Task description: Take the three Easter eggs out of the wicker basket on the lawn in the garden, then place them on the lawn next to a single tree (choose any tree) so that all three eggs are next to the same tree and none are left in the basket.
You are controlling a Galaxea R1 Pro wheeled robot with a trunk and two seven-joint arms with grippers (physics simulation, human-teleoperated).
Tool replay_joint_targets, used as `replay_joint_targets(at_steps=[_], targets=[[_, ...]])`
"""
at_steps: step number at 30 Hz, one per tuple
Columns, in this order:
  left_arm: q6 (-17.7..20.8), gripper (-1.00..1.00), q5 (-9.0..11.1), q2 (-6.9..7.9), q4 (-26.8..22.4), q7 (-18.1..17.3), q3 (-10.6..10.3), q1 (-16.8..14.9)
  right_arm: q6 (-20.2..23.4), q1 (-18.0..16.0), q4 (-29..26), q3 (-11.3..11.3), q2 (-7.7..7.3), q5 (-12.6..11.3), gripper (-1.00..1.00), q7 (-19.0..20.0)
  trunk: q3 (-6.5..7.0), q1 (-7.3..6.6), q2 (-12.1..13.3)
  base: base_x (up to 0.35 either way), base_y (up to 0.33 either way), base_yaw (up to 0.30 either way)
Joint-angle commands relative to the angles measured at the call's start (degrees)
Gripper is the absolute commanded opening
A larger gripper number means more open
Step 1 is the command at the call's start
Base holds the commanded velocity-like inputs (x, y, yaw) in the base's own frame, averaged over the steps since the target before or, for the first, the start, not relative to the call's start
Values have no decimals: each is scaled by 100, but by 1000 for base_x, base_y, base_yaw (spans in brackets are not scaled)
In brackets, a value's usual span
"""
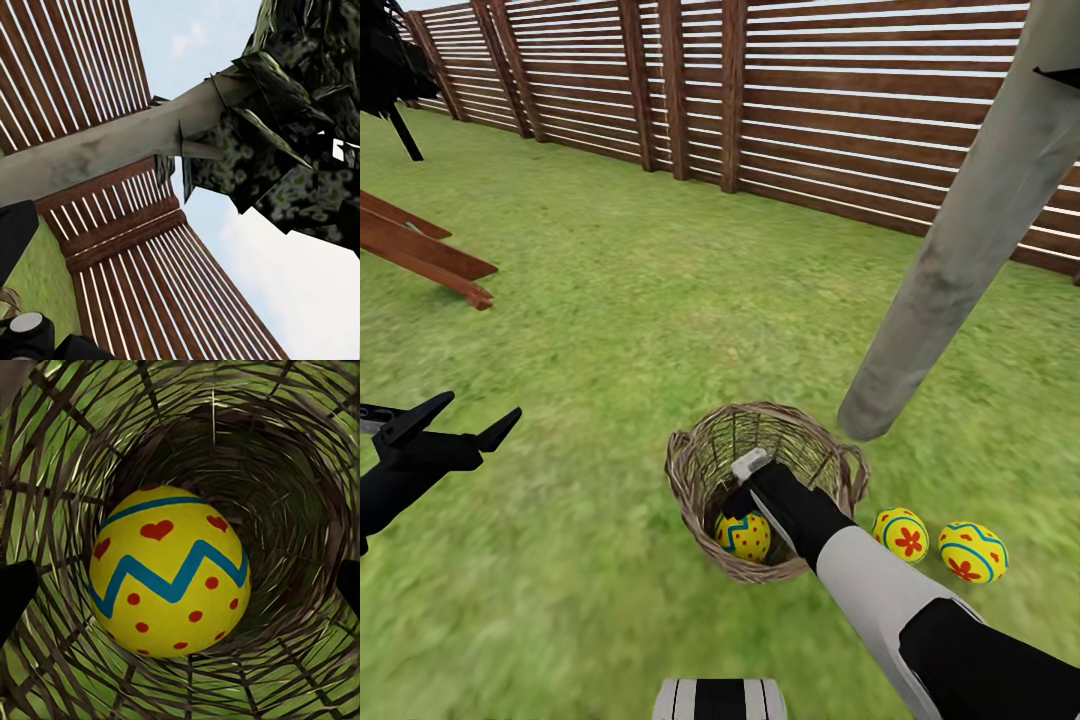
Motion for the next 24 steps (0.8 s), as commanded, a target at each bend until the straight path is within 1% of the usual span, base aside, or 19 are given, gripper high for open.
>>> replay_joint_targets(at_steps=[1,3,4,7,8,10,11,13,15,16,19,22,24], targets=[[19,100,-4,-1,1,-18,1,-2,25,-4,-14,8,0,20,100,19,-4,-1,-2,0,0,0],[19,100,2,-2,1,-29,1,-2,24,-4,-21,17,0,53,100,19,-4,-1,-2,0,0,0],[19,100,15,1,1,-38,3,-1,27,-10,-17,26,0,140,100,19,-4,-1,-2,0,0,0],[19,100,30,4,1,-47,5,-2,36,-88,18,31,0,631,100,51,-4,-1,-2,0,0,0],[19,100,35,4,0,-48,5,-1,33,-103,48,29,0,786,100,124,-26,2,-3,0,0,0],[19,100,36,3,-5,-49,3,-2,28,-112,71,31,0,903,100,359,-71,7,-6,0,0,0],[19,100,35,0,-8,-47,0,0,26,-114,67,33,0,939,100,509,-93,9,-7,0,0,0],[19,100,33,-6,-9,-39,-4,-2,22,-116,35,34,0,985,100,760,-93,9,-7,0,0,0],[19,100,30,-10,-14,-32,-6,-2,18,-118,7,34,0,1017,100,888,-93,9,-7,0,0,0],[19,100,22,-12,-15,-26,-7,-2,16,-119,-15,35,0,1046,100,948,-115,12,-8,0,0,0],[19,100,9,-13,-16,-17,-12,-2,11,-118,-28,35,0,1072,100,977,-181,20,-12,0,0,0],[19,100,3,-16,-16,-13,-19,-2,-1,-122,-37,28,0,1076,100,984,-181,20,-12,0,0,0],[13,100,-2,-20,-16,-8,-23,-2,-102,-120,-44,27,0,1081,100,985,-226,25,-15,0,0,0]])
